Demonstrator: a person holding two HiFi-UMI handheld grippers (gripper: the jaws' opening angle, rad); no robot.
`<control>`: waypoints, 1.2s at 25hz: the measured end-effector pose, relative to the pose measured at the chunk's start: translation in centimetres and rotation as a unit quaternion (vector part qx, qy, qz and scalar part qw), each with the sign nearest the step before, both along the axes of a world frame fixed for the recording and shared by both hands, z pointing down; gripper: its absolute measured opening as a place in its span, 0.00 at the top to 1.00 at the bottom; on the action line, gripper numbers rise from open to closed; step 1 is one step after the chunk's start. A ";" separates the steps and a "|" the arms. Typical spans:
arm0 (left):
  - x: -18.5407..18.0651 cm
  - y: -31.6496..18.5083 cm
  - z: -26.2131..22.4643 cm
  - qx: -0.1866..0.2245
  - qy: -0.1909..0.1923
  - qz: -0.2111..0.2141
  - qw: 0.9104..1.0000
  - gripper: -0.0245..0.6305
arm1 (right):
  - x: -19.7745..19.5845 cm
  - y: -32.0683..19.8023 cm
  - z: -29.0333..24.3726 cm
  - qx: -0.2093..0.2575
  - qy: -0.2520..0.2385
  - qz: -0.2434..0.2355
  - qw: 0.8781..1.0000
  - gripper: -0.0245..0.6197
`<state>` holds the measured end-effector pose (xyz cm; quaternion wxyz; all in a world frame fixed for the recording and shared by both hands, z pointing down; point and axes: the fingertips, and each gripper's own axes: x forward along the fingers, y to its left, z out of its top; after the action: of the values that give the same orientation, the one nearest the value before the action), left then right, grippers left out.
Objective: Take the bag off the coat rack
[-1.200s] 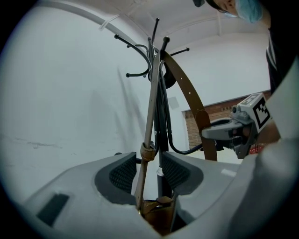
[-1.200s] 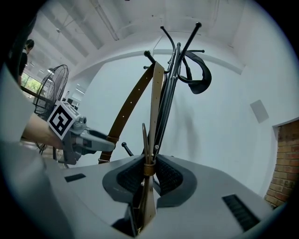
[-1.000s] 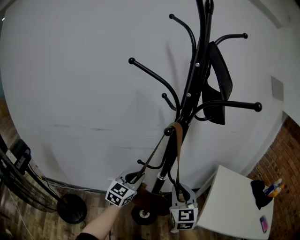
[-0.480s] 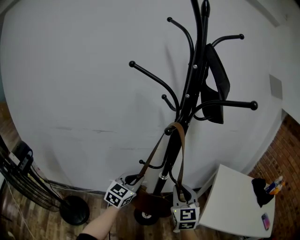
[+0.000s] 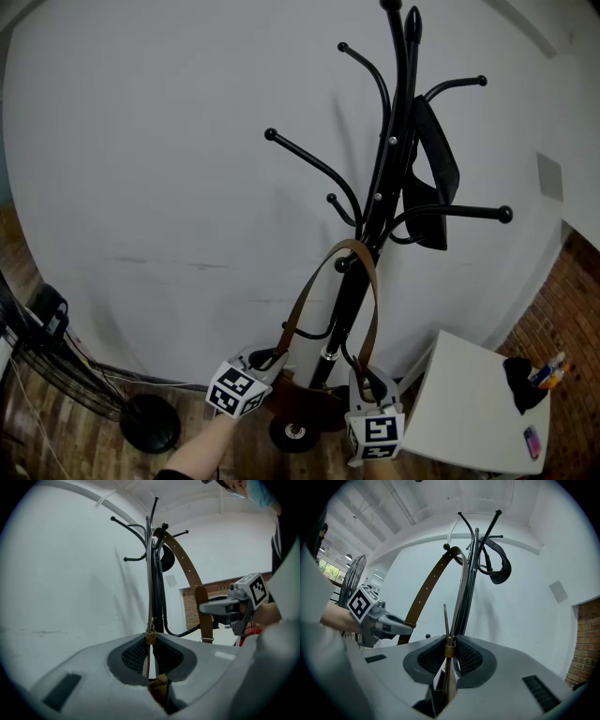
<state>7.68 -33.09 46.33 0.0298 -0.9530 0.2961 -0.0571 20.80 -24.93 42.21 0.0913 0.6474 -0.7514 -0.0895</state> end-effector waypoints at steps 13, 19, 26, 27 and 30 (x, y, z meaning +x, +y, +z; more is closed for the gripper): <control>-2.8 2.5 -2.4 0.014 0.017 0.002 1.000 0.90 | -2.1 1.5 -2.0 0.025 -0.006 0.002 1.000 0.87; -4.8 4.1 -2.9 0.020 0.023 0.005 1.000 0.90 | -4.0 2.5 -1.9 0.026 -0.016 -0.001 1.000 0.87; -7.6 6.2 -1.9 0.005 0.027 0.010 1.000 0.90 | -6.6 4.1 -1.1 0.020 -0.029 0.005 0.999 0.87; -7.9 6.5 -1.6 0.002 0.026 0.011 1.000 0.90 | -6.9 4.3 -0.8 0.017 -0.031 0.007 0.999 0.87; -9.1 7.4 -0.7 -0.007 0.023 0.014 1.000 0.90 | -7.9 5.0 0.2 0.007 -0.035 0.012 0.999 0.87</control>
<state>-1.39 -25.73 45.63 0.0166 -0.9583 0.2831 -0.0366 12.88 -19.92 42.38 0.0619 0.6599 -0.7455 -0.0711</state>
